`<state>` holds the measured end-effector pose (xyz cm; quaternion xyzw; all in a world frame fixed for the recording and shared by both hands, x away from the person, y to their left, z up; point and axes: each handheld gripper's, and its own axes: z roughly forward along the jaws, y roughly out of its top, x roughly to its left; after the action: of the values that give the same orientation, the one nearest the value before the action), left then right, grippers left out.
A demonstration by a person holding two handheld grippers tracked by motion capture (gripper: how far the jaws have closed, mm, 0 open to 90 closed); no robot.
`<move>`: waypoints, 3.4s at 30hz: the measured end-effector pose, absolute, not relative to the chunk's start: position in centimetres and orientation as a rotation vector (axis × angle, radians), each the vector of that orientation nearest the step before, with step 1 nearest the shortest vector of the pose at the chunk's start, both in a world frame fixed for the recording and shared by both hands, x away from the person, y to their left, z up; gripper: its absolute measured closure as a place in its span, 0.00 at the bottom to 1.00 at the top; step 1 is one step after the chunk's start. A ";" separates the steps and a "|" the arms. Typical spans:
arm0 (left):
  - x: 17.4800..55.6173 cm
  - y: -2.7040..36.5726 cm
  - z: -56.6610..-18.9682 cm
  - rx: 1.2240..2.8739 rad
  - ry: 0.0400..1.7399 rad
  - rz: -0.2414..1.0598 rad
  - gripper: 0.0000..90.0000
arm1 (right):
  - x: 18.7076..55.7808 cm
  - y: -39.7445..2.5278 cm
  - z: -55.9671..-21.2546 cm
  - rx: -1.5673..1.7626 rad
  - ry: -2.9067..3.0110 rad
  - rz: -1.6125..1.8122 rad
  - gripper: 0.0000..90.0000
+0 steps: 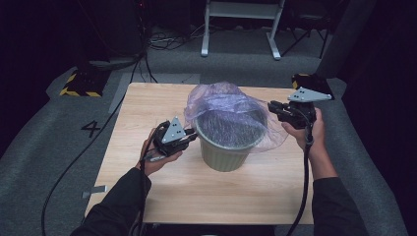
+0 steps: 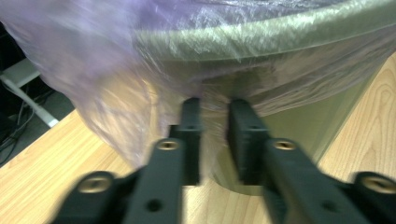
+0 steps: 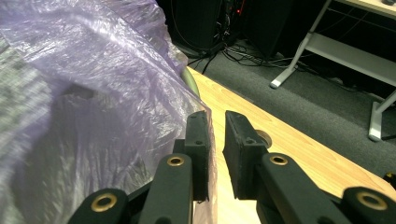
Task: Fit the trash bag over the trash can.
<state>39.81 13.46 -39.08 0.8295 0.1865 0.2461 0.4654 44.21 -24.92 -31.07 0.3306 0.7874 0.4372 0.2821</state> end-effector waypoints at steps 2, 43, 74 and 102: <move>40.0 13.4 -39.1 2.045 0.454 0.590 1.00 | 44.2 -25.0 -31.1 0.885 2.107 1.169 0.89; 39.0 13.9 -47.9 2.438 0.353 0.418 1.00 | 46.4 -26.1 -36.1 1.142 2.122 1.091 0.98; 39.5 15.3 -35.1 1.924 0.402 0.550 0.25 | 45.0 -25.1 -33.4 1.052 2.053 1.132 0.90; 49.3 12.9 -33.8 1.928 0.625 0.596 1.00 | 47.8 -25.0 -33.9 1.097 2.045 1.128 0.97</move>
<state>49.31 12.92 -33.76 0.7944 0.2577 0.2456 0.4921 47.83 -24.97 -33.88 0.4087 0.7615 0.4199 0.2770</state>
